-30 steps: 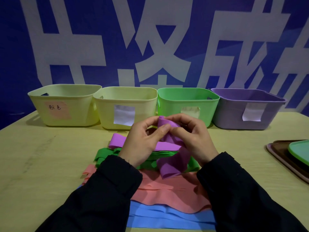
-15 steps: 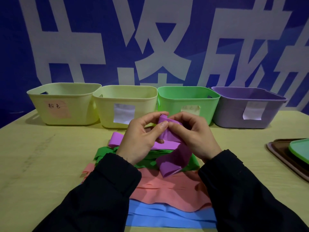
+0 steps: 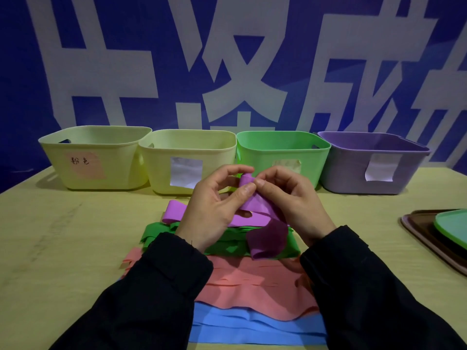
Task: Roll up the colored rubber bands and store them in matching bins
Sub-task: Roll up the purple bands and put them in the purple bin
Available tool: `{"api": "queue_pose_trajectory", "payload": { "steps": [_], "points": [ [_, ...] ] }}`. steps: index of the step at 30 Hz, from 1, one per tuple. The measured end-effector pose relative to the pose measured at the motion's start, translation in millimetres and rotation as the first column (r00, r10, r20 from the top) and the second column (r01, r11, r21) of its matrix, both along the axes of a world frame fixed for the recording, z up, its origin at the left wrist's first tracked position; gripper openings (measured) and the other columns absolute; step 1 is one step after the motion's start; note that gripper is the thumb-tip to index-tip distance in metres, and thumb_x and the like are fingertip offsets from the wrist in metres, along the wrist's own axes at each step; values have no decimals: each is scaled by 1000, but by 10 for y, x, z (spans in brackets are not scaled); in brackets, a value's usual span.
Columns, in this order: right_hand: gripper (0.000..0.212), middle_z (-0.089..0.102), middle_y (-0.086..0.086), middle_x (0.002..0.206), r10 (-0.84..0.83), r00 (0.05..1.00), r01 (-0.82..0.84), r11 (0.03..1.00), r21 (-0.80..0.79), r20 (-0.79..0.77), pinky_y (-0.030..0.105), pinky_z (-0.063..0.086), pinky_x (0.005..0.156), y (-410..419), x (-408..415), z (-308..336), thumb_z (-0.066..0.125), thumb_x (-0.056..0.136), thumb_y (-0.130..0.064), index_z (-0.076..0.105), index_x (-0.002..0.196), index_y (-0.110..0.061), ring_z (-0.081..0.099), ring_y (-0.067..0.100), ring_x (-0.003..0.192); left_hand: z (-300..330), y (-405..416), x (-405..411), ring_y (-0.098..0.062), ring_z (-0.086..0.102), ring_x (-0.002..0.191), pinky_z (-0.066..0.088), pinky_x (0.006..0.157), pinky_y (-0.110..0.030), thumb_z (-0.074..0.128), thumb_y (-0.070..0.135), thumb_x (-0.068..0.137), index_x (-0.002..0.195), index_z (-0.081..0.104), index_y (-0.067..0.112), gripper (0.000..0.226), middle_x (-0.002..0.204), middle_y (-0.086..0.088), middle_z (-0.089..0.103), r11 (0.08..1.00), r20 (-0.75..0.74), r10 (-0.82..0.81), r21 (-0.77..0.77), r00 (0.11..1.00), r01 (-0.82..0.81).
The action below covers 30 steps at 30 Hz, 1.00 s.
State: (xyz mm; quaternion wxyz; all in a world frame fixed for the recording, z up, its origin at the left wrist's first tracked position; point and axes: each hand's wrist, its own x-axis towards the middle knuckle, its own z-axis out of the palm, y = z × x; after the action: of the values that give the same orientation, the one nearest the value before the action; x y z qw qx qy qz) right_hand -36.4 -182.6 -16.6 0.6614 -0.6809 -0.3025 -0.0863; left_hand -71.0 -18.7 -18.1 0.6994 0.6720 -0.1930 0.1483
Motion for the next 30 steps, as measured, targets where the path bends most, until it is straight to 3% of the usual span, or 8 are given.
{"api": "queue_pose_trajectory", "payload": {
  "steps": [4, 9, 14, 19, 21, 24, 28, 30],
  "points": [
    [10, 61, 5, 71, 14, 998, -18, 998, -62, -69, 17, 41, 56, -61, 0, 27, 67, 84, -26, 69, 78, -18, 53, 11, 64, 2, 24, 5, -19, 69, 71, 56, 55, -24, 71, 3, 89, 109, 67, 13, 22, 94, -10, 69, 999, -33, 41, 1, 999, -41],
    [9, 67, -6, 71, -23, 999, 25, 997, -76, 22, 15, 45, 62, -94, 20, 39, 71, 90, -14, 70, 81, -13, 58, 4, 66, 8, 21, 4, -12, 55, 48, 48, 48, -21, 76, 6, 87, 98, 70, 14, 15, 87, -7, 68, 990, -16, 125, 67, 992, -124],
    [15, 57, -2, 63, 52, 990, -72, 985, -154, -129, 14, 35, 50, -107, 13, 30, 71, 90, -20, 67, 77, -13, 46, 6, 55, -11, 66, 34, -11, 60, 63, 52, 48, -24, 68, 10, 94, 110, 72, 23, 21, 98, -12, 70, 990, -9, 134, 54, 991, -133],
    [19, 57, 1, 64, -56, 998, 60, 983, -174, 28, 20, 36, 53, -96, 20, 4, 71, 92, -25, 69, 76, -13, 47, 9, 59, -11, 41, 25, -19, 58, 70, 51, 51, -25, 58, 7, 100, 110, 69, 19, 20, 95, -19, 68, 993, 8, 93, 75, 996, -93],
    [19, 57, 0, 64, -113, 983, 138, 975, -172, 147, 22, 38, 56, -67, -2, -16, 69, 92, -23, 68, 79, -9, 48, 7, 61, -3, 38, 18, -25, 57, 71, 50, 49, -24, 63, 8, 98, 104, 71, 17, 13, 93, -14, 68, 999, -14, 47, 29, 999, -46],
    [19, 58, -4, 66, -114, 979, 135, 984, -116, 166, 20, 39, 58, 7, -35, -31, 66, 89, -24, 66, 79, -8, 50, 5, 63, 5, 78, 18, -29, 55, 66, 47, 48, -26, 78, 21, 86, 103, 72, 18, 18, 92, -8, 71, 1000, -37, -11, -3, 999, 11],
    [14, 64, -3, 68, -130, 982, 143, 986, -87, 139, 21, 44, 61, -28, -15, -21, 71, 88, -21, 71, 81, -9, 56, 7, 64, -6, 70, 43, -32, 58, 58, 48, 44, -27, 75, 19, 87, 110, 72, 15, 24, 93, -14, 72, 990, -39, 125, 67, 991, -122],
    [6, 68, 1, 70, -136, 981, 150, 984, -97, 141, 21, 47, 63, -55, -6, -21, 71, 90, -13, 73, 84, -10, 60, 7, 67, -12, 47, 45, -18, 61, 50, 44, 41, -23, 79, 19, 85, 108, 73, 16, 24, 89, -13, 71, 971, -35, 224, 91, 974, -220]
  ]
}}
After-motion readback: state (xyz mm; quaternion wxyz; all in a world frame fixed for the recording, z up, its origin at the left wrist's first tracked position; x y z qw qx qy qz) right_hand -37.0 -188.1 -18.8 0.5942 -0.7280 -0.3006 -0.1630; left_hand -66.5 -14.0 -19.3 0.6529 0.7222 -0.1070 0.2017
